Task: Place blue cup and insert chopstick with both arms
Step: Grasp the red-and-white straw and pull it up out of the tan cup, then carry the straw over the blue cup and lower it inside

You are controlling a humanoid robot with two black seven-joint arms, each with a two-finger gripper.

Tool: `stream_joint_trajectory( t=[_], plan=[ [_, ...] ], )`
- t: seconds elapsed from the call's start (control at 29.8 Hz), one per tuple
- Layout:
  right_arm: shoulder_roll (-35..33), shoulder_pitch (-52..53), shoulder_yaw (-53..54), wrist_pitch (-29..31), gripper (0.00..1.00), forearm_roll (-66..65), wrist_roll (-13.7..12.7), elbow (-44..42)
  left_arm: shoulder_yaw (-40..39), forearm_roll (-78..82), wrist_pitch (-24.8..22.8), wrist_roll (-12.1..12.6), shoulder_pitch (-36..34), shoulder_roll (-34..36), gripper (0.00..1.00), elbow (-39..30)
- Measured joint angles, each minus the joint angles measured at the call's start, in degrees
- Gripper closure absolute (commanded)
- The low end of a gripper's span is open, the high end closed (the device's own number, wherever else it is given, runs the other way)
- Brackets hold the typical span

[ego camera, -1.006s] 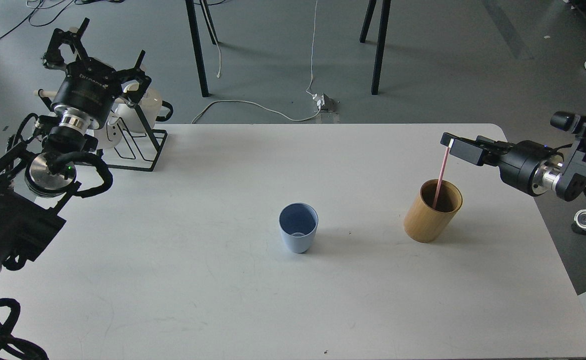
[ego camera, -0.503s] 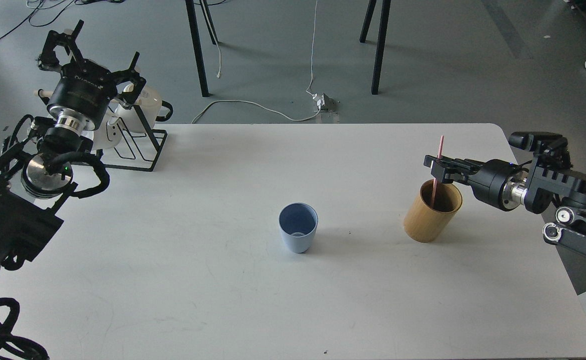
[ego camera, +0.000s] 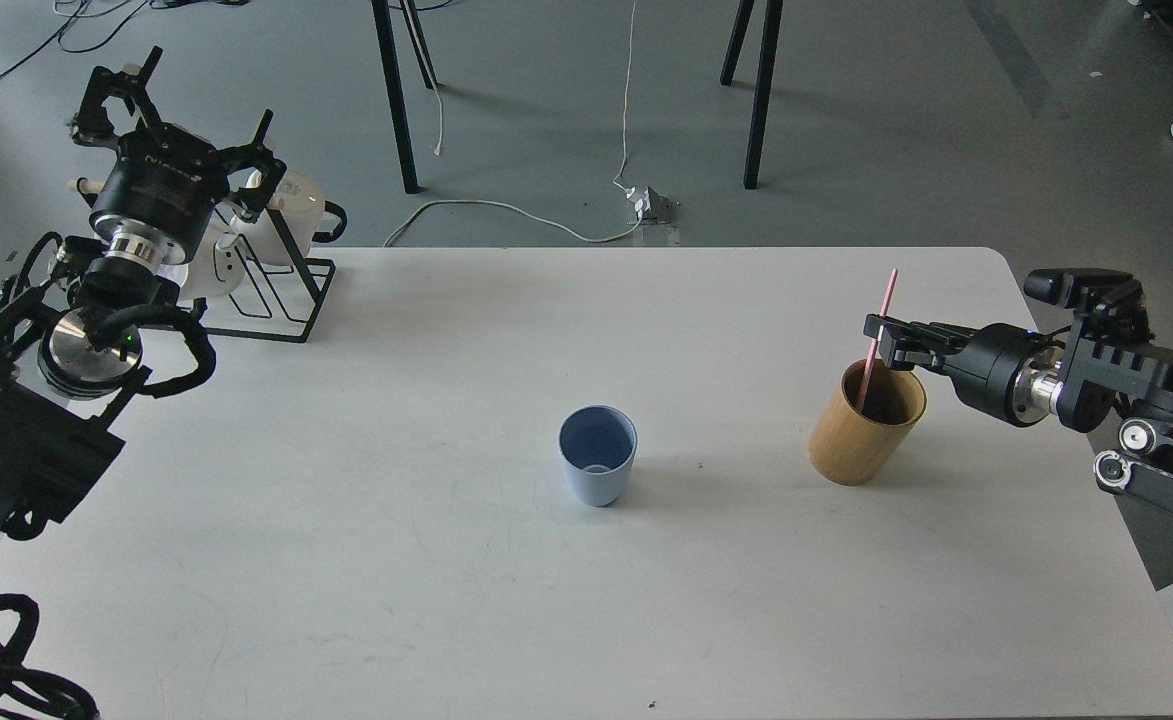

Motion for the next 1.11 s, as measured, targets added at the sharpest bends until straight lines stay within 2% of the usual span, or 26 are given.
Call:
stream_joint_trajectory(
  t=[0.2, 0.4, 0.64, 0.8, 1.11],
  plan=[
    [-4.6, 1.0, 0.2, 0.2, 0.97, 0.1, -0.1, 4.6, -0.1, 0.0, 0.0, -0.2, -0.5, 0.1, 0.0, 0.0],
    [-11.8, 8.6, 0.4, 0.6, 0.97, 0.3, -1.0, 9.7, 0.1, 0.0, 0.0, -0.1, -1.6, 0.3, 0.0, 1.0],
    [-12.8, 20.3, 0.6, 2.0, 0.97, 0.6, -1.1, 10.2, 0.1, 0.0, 0.0, 0.0, -2.0, 0.3, 0.0, 1.2],
    [-5.9, 22.8, 0.7, 2.2, 0.98, 1.1, -1.3, 9.3, 0.1, 0.0, 0.0, 0.0, -2.1, 0.4, 0.0, 1.2],
    [14.0, 20.9, 0.1, 1.3, 0.99, 6.2, -1.3, 2.9, 0.1, 0.0, 0.0, 0.1, -2.1, 0.3, 0.0, 1.3]
  ],
)
